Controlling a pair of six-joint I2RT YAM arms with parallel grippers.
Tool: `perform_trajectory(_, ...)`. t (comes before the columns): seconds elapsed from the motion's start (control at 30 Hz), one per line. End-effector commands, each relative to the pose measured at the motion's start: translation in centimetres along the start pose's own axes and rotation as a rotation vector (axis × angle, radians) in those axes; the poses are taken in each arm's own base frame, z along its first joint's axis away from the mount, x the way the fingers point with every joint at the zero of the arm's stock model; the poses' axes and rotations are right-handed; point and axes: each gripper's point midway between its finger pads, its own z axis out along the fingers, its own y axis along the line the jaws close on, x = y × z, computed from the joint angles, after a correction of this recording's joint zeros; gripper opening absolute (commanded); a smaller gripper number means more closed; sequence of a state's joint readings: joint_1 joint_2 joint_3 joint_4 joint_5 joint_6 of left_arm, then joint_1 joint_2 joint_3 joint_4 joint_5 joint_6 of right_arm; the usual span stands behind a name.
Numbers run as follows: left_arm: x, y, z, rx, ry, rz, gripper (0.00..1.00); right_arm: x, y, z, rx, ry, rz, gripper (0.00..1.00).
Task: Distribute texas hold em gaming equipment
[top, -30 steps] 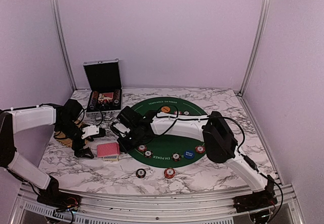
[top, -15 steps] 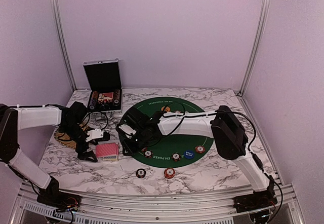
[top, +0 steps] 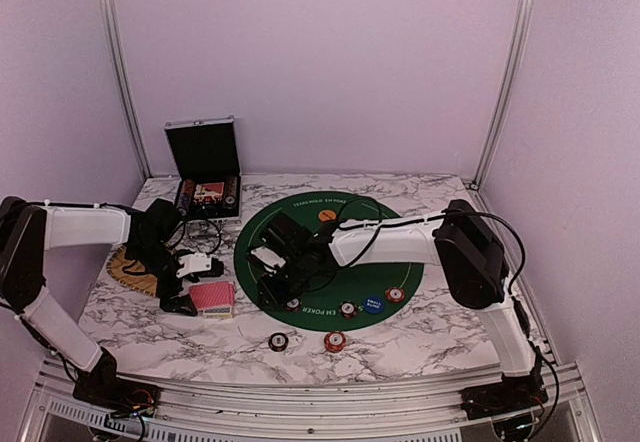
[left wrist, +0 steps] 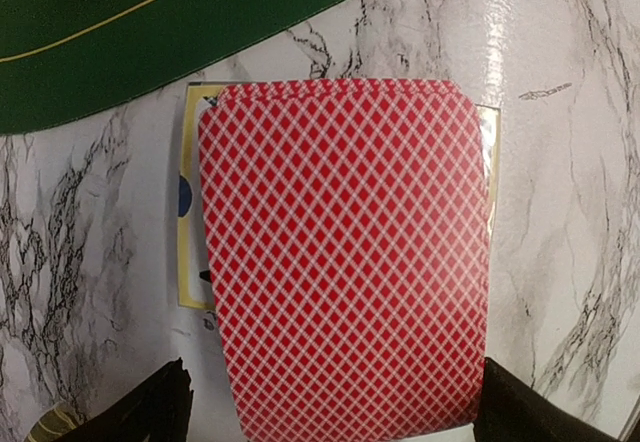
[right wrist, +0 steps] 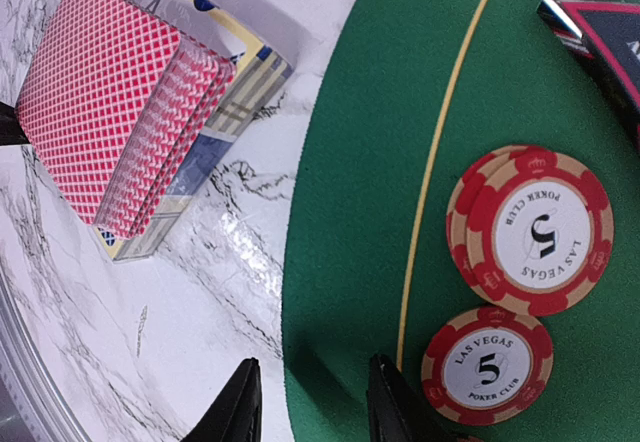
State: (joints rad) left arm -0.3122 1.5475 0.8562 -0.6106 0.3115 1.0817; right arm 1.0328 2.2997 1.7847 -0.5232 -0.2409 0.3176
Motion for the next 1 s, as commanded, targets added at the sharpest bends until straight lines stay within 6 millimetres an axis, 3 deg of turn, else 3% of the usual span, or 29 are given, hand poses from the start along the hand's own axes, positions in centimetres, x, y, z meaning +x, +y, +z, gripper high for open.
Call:
perform_trajectory(0.0,-0.5,0.1,0.2,0.005,0.010,0.023,0.99,-1.5,0.2,-1.9,-0.001,-0.059,0.010,0.36)
perform_trajectory(0.97,-0.5,0.7,2.0,-0.025,0.054,0.042,0.99,-0.8,-0.9,-4.3,-0.037,-0.098,0.080,0.37)
